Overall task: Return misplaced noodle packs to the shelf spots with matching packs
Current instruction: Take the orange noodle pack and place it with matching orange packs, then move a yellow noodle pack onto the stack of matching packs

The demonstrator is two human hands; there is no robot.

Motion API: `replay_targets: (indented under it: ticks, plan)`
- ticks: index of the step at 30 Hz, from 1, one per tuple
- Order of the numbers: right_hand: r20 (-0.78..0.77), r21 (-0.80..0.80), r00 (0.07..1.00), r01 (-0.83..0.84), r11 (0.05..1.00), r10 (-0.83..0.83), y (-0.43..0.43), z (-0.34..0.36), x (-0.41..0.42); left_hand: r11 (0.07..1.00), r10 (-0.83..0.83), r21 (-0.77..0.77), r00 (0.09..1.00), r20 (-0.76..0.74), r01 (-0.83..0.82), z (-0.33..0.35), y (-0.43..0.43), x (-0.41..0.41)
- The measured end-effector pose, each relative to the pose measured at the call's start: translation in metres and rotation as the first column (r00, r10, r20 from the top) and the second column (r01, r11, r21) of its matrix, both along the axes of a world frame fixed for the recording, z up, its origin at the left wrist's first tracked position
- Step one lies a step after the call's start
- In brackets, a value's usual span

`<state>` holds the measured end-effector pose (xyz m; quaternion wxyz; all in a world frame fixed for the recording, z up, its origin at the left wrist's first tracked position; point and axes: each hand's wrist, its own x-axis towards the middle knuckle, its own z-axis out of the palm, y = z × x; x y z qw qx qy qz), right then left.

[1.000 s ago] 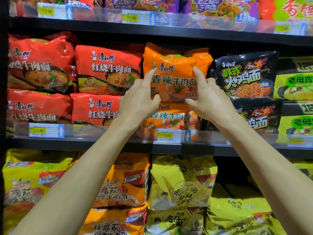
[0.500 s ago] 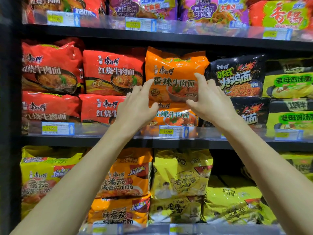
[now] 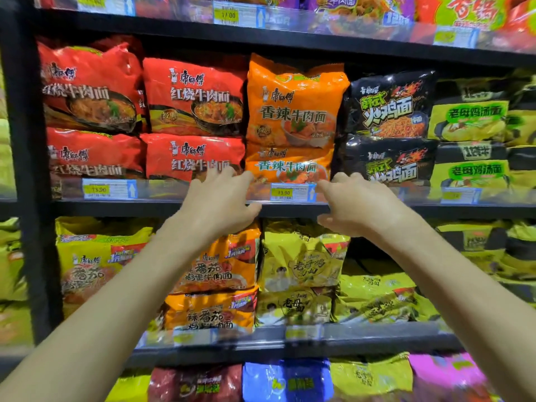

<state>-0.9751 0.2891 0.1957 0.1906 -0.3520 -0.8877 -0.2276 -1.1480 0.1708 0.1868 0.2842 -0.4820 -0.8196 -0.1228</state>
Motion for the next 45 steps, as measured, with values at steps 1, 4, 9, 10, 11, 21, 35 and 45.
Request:
replay_targets:
  ticks: [1, 4, 9, 10, 11, 21, 35, 45]
  plan:
    - [0.006, 0.026, 1.000, 0.007, 1.000, -0.007, -0.005, -0.007, 0.002, 1.000, -0.002, -0.012, 1.000, -0.012, 0.002, -0.006, -0.004, 0.003]
    - [0.052, 0.046, 0.999, 0.003, 0.999, -0.005, -0.016, -0.030, 0.011, 0.999, -0.021, -0.048, 0.999, -0.037, 0.019, -0.025, -0.017, 0.010]
    - [0.114, 0.029, 0.993, -0.006, 1.000, 0.003, -0.029, -0.063, 0.026, 0.994, -0.037, -0.102, 0.999, 0.000, 0.036, -0.054, -0.034, 0.015]
    - [0.123, 0.027, 0.992, -0.006, 1.000, 0.003, -0.031, -0.068, 0.028, 0.994, -0.038, -0.105, 0.999, 0.001, 0.037, -0.060, -0.036, 0.016]
    - [0.133, 0.027, 0.991, -0.005, 1.000, 0.001, -0.033, -0.073, 0.030, 0.993, -0.038, -0.111, 0.999, -0.002, 0.038, -0.066, -0.039, 0.018]
    - [0.205, -0.087, 0.979, -0.002, 0.996, 0.020, -0.045, -0.136, 0.070, 0.971, -0.113, -0.203, 0.991, 0.068, 0.124, -0.134, -0.051, 0.053]
    - [0.222, -0.278, 0.974, 0.017, 0.960, 0.047, -0.041, -0.231, 0.205, 0.951, -0.033, -0.303, 0.994, 0.106, 0.064, -0.227, -0.042, 0.202]
    - [0.249, -0.372, 0.964, 0.002, 0.928, 0.098, -0.044, -0.276, 0.297, 0.924, 0.022, -0.379, 0.984, 0.179, 0.048, -0.271, -0.054, 0.299]
